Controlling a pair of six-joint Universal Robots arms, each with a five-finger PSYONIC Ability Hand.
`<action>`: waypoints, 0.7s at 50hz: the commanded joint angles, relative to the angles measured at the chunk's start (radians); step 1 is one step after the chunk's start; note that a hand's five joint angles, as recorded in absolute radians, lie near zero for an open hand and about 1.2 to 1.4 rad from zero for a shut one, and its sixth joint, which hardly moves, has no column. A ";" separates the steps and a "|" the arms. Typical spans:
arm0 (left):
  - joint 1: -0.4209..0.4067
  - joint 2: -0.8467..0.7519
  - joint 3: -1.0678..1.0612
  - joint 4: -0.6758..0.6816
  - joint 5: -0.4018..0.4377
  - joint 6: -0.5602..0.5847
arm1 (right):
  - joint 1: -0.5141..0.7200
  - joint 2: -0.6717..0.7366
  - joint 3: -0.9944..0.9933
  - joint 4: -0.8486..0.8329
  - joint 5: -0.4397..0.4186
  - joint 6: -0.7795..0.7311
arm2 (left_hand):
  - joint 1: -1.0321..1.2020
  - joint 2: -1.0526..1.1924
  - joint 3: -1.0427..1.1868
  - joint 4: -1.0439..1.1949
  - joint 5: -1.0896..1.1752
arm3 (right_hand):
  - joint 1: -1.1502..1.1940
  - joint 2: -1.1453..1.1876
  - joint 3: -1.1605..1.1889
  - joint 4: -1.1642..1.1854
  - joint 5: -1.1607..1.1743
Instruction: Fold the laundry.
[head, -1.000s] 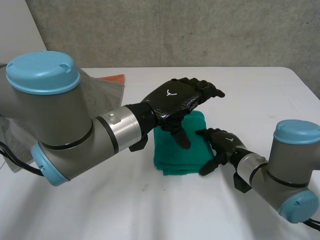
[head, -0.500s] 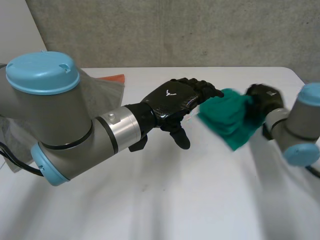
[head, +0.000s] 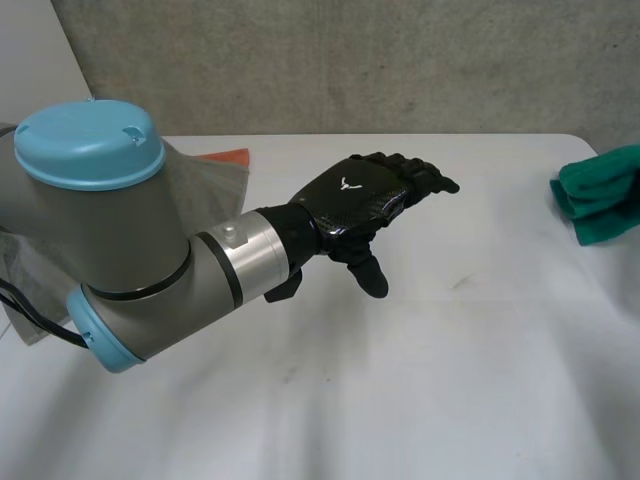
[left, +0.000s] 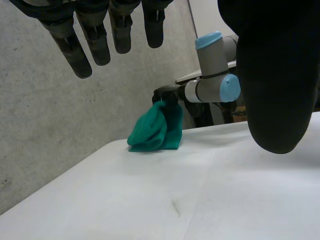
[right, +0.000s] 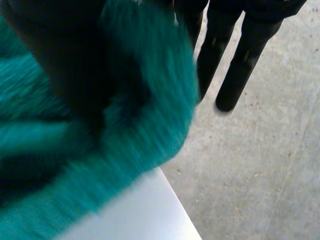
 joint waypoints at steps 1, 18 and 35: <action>-0.008 -0.002 0.001 -0.001 0.000 -0.002 | -0.031 -0.007 0.032 0.065 -0.043 -0.014 | 0.003 -0.009 -0.019 -0.008 -0.021 | -0.715 -0.786 -0.819 -0.867 -0.778; -0.009 0.006 -0.018 -0.004 0.000 -0.002 | -0.014 -0.222 0.343 -0.136 0.039 -0.649 | 0.003 -0.009 -0.019 -0.008 -0.021 | -0.715 -0.786 -0.819 -0.867 -0.778; 0.182 0.115 0.005 0.077 -0.462 0.070 | 0.136 -0.815 1.248 -0.539 -0.380 -0.673 | -0.002 -0.015 -0.024 -0.014 -0.027 | -0.715 -0.786 -0.819 -0.867 -0.778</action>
